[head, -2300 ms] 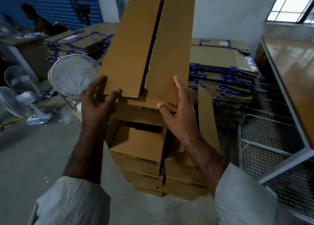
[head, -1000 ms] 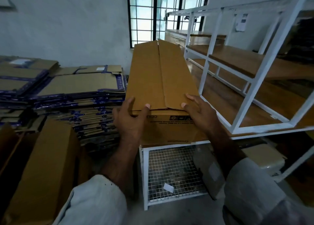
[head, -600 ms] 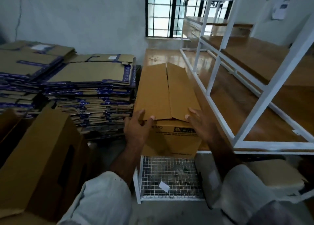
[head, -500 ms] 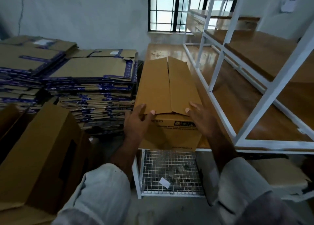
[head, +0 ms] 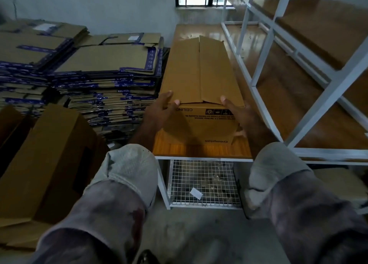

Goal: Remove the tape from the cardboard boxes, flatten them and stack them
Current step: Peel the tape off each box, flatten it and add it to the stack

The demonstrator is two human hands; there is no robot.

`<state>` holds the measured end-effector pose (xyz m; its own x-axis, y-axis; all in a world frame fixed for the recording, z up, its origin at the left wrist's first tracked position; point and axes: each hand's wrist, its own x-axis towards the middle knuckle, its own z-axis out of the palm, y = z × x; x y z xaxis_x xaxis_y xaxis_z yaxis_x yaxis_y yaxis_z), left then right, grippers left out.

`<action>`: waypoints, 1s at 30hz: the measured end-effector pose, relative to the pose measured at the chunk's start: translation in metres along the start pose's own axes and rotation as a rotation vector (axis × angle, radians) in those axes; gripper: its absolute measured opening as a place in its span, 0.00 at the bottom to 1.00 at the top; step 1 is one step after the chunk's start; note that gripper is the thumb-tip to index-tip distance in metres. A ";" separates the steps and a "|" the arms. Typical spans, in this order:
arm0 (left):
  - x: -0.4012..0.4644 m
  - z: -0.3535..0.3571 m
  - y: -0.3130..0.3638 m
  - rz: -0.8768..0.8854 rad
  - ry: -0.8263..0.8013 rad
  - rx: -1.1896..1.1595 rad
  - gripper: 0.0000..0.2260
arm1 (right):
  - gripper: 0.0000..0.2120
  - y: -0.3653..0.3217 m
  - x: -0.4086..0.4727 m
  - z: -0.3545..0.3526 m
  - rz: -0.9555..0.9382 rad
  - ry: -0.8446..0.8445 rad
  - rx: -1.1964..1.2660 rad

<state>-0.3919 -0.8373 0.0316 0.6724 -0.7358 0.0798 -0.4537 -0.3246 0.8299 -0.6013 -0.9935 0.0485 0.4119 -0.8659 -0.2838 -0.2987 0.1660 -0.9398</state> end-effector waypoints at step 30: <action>-0.075 0.026 -0.034 -0.205 -0.111 -0.708 0.24 | 0.41 -0.037 -0.045 0.032 -0.601 0.312 -0.419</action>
<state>-0.4419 -0.7867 -0.0173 0.6231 -0.7695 -0.1397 0.1849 -0.0286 0.9823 -0.5819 -0.9453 0.0897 0.3636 -0.8533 0.3736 -0.4265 -0.5091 -0.7476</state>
